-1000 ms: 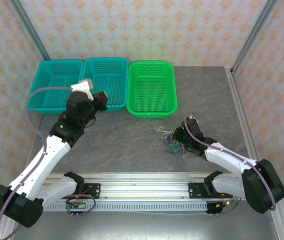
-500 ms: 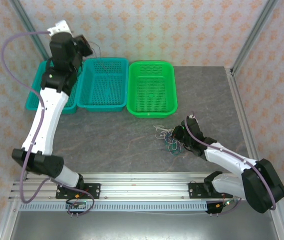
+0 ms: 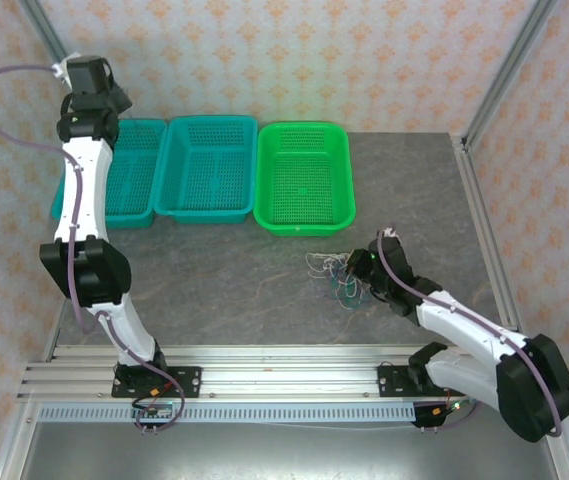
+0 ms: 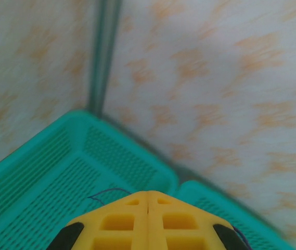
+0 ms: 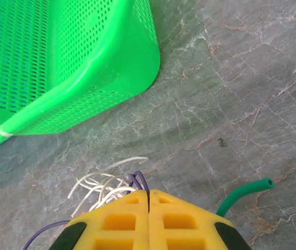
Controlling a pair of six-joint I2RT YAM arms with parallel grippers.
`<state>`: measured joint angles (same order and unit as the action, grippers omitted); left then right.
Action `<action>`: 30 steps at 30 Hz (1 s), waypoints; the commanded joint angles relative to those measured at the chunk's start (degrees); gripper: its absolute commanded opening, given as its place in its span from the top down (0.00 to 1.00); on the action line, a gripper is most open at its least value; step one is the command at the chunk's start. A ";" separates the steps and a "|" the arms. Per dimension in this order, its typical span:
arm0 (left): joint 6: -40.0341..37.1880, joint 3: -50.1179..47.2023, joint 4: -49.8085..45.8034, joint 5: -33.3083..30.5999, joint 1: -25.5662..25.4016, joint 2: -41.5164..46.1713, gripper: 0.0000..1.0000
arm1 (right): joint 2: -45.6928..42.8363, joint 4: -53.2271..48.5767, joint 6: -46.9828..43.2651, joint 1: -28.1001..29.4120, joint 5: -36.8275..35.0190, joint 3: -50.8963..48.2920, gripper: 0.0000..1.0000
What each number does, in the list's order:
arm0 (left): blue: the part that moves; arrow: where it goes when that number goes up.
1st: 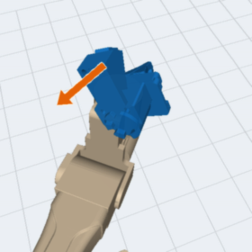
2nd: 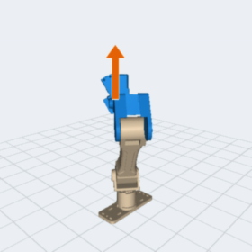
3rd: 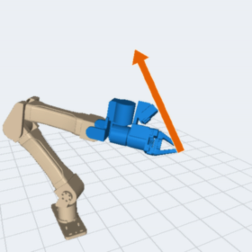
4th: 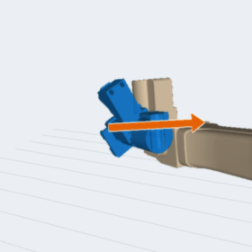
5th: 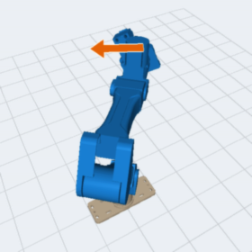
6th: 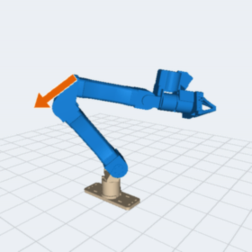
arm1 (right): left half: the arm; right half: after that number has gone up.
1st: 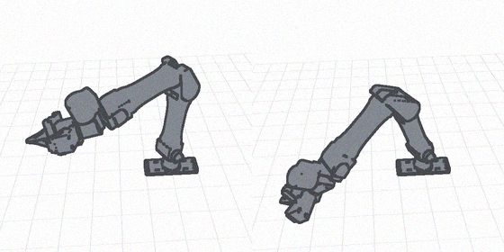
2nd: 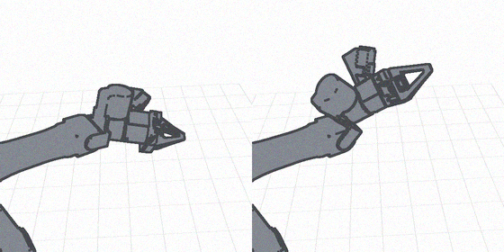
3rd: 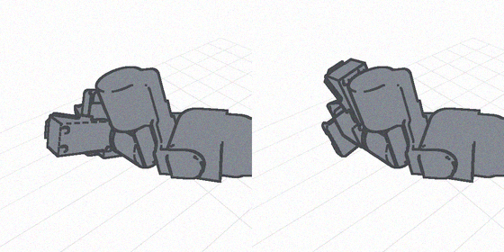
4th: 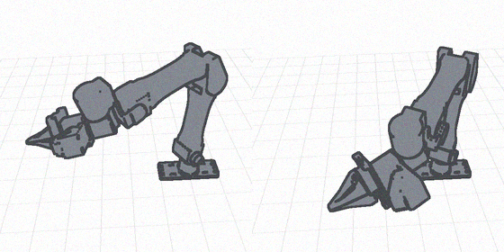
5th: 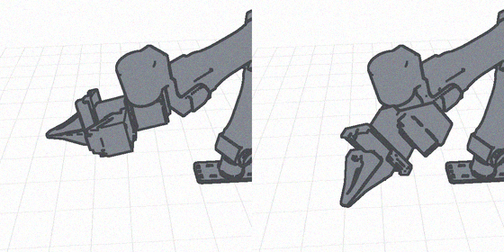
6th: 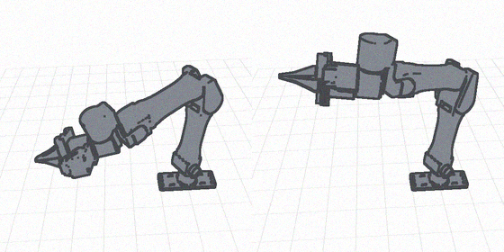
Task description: Untangle the cables
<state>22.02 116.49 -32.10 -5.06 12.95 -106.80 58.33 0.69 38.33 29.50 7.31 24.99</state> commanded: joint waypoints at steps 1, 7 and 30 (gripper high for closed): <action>3.71 -4.24 -4.41 -0.42 3.49 -2.14 0.80 | -3.10 -1.92 1.24 0.39 -1.42 -1.68 1.00; 9.09 -17.85 2.02 5.79 4.11 0.62 0.36 | -5.41 -2.27 1.66 0.30 -1.46 -3.19 1.00; 4.16 19.04 -34.80 6.80 6.39 -24.86 0.60 | -0.53 -1.13 -0.07 0.41 2.80 -0.79 0.98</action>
<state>25.91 133.80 -53.10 1.52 18.55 -131.48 58.06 -0.86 38.92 29.50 10.35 22.20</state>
